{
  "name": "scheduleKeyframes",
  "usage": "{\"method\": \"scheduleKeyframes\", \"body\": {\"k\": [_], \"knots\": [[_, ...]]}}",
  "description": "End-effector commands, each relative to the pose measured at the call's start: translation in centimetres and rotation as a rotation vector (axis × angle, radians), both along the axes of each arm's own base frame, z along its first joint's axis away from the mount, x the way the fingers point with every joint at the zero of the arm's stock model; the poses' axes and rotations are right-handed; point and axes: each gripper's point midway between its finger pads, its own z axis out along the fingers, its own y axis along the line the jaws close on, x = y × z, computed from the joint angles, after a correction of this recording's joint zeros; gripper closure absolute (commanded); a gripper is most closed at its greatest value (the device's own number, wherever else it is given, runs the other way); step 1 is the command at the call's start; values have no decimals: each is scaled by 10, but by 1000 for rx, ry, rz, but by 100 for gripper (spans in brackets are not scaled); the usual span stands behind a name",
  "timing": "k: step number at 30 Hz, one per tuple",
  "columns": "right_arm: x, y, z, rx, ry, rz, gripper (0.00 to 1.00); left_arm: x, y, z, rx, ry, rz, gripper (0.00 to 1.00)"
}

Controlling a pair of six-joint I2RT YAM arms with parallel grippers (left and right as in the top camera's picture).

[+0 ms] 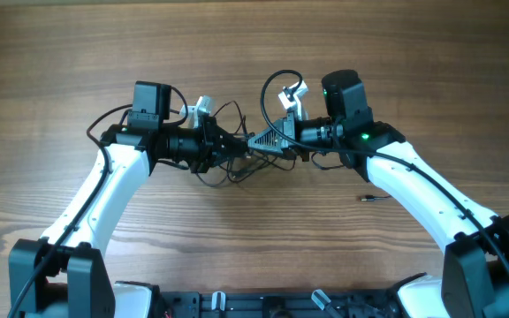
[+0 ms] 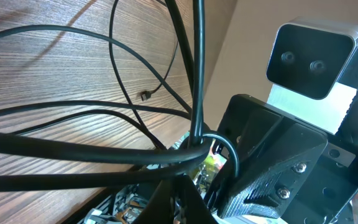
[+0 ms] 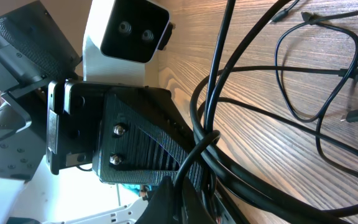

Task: Untangle cables

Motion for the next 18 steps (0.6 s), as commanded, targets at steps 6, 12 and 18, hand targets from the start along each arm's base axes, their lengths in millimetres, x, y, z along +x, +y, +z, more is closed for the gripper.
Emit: {"method": "scheduleKeyframes", "body": {"k": [6,12,18], "knots": [[-5,-2,-5,-31,9,3,96,5,4,0,15,-14,15,96],[-15,-38,-67,-354,104,-96,96,18,26,-1,18,-13,89,96],[-17,-69,-96,-567,127,-174,96,19,27,-1,18,-12,92,96]]}}
